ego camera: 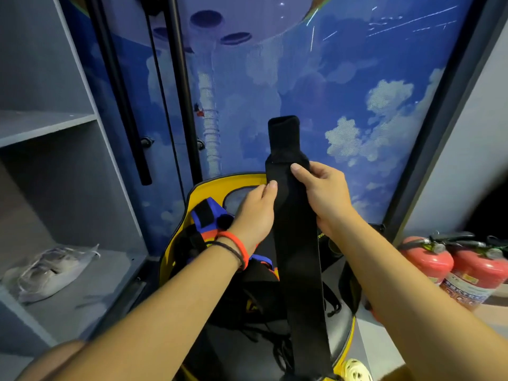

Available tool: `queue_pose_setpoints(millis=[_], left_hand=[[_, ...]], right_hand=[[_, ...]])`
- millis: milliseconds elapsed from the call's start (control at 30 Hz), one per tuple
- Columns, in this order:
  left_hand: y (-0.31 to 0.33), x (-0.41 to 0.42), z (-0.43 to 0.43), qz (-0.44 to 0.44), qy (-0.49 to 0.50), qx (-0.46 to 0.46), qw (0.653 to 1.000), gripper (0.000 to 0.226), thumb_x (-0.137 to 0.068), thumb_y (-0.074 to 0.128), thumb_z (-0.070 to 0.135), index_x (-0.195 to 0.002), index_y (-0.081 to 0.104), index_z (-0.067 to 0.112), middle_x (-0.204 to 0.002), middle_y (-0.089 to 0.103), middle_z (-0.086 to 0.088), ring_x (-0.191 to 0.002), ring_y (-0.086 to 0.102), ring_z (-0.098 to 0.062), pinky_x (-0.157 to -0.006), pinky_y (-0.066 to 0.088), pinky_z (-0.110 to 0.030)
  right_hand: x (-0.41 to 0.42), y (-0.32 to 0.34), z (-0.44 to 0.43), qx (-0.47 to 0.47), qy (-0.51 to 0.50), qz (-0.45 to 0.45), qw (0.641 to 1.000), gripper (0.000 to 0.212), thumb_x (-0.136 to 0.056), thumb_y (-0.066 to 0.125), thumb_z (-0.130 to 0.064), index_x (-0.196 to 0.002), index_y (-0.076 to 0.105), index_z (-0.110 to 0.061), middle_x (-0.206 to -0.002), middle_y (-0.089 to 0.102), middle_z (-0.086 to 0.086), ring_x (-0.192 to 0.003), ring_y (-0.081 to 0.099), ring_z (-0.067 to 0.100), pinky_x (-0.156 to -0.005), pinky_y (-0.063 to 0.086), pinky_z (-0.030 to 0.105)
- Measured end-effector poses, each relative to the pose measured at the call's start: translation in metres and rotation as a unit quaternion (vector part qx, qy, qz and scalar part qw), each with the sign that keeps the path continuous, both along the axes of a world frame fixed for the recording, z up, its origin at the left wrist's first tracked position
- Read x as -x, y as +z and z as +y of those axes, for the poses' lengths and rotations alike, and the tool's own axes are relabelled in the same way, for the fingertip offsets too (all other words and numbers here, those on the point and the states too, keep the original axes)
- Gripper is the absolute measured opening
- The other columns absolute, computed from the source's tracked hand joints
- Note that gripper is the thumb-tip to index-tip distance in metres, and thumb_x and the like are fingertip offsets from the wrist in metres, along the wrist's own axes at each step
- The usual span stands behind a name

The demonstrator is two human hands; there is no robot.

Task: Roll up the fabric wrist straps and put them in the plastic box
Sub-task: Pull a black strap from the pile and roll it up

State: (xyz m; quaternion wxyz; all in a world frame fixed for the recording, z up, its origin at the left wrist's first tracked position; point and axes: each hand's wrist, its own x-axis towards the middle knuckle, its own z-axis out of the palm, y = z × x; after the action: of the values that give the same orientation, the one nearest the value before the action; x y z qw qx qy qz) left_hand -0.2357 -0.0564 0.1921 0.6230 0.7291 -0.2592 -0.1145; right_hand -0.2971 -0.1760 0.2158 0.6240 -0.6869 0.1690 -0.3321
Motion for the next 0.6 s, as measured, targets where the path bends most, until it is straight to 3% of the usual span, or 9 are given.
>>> queue_pose_setpoints(millis=[133, 233, 300, 400, 500, 600], left_hand=[[-0.001, 0.014, -0.017, 0.029, -0.016, 0.016, 0.999, 0.051, -0.105, 0.038, 0.046, -0.147, 0.042, 0.018, -0.142, 0.054, -0.001, -0.131, 0.049, -0.016, -0.114, 0.038, -0.044], [-0.005, 0.018, -0.027, 0.035, 0.009, 0.003, 0.999, 0.053, -0.108, 0.035, 0.038, -0.154, 0.031, 0.013, -0.152, 0.044, -0.003, -0.139, 0.041, -0.018, -0.11, 0.031, -0.029], [-0.007, 0.019, -0.034, 0.047, 0.023, -0.002, 0.999, 0.057, -0.109, 0.032, 0.039, -0.159, 0.02, 0.014, -0.161, 0.032, -0.002, -0.148, 0.03, -0.02, -0.113, 0.026, -0.029], [-0.011, 0.017, -0.047, 0.065, 0.028, 0.002, 0.997, 0.061, -0.108, 0.032, 0.042, -0.16, 0.012, 0.017, -0.166, 0.022, -0.001, -0.152, 0.022, -0.02, -0.118, 0.022, -0.034], [-0.024, 0.016, -0.059, 0.055, -0.024, -0.016, 0.998, 0.061, -0.105, 0.038, 0.049, -0.157, 0.029, 0.019, -0.159, 0.037, 0.001, -0.147, 0.033, -0.019, -0.12, 0.028, -0.038], [-0.05, 0.005, -0.054, 0.022, -0.081, -0.067, 0.994, 0.047, -0.102, 0.044, 0.051, -0.118, 0.064, 0.012, -0.117, 0.067, -0.004, -0.111, 0.06, -0.014, -0.1, 0.046, -0.034]], right_hand=[[0.004, 0.002, -0.006, -0.003, 0.001, 0.021, 1.0, 0.017, -0.098, 0.066, -0.027, -0.105, 0.077, -0.016, -0.094, 0.079, 0.001, -0.089, 0.076, 0.02, -0.088, 0.061, 0.044], [0.007, -0.004, -0.015, -0.006, 0.006, 0.047, 0.999, 0.02, -0.098, 0.065, -0.031, -0.102, 0.077, -0.016, -0.094, 0.079, 0.003, -0.09, 0.076, 0.022, -0.09, 0.061, 0.048], [0.011, -0.014, -0.021, 0.031, -0.008, 0.08, 0.996, 0.032, -0.099, 0.061, -0.041, -0.101, 0.076, -0.013, -0.095, 0.077, 0.008, -0.092, 0.074, 0.027, -0.09, 0.06, 0.046], [0.019, -0.036, -0.026, 0.112, -0.046, 0.097, 0.988, 0.053, -0.102, 0.052, -0.049, -0.102, 0.066, 0.002, -0.097, 0.066, 0.026, -0.092, 0.064, 0.04, -0.076, 0.053, 0.05], [0.027, -0.05, -0.042, 0.166, -0.081, 0.085, 0.979, 0.051, -0.104, 0.05, -0.043, -0.092, 0.061, 0.005, -0.086, 0.06, 0.027, -0.083, 0.058, 0.04, -0.071, 0.048, 0.05], [0.03, -0.063, -0.064, 0.185, -0.08, 0.105, 0.974, 0.051, -0.104, 0.051, -0.044, -0.092, 0.061, 0.005, -0.088, 0.062, 0.029, -0.081, 0.06, 0.039, -0.074, 0.05, 0.051]])
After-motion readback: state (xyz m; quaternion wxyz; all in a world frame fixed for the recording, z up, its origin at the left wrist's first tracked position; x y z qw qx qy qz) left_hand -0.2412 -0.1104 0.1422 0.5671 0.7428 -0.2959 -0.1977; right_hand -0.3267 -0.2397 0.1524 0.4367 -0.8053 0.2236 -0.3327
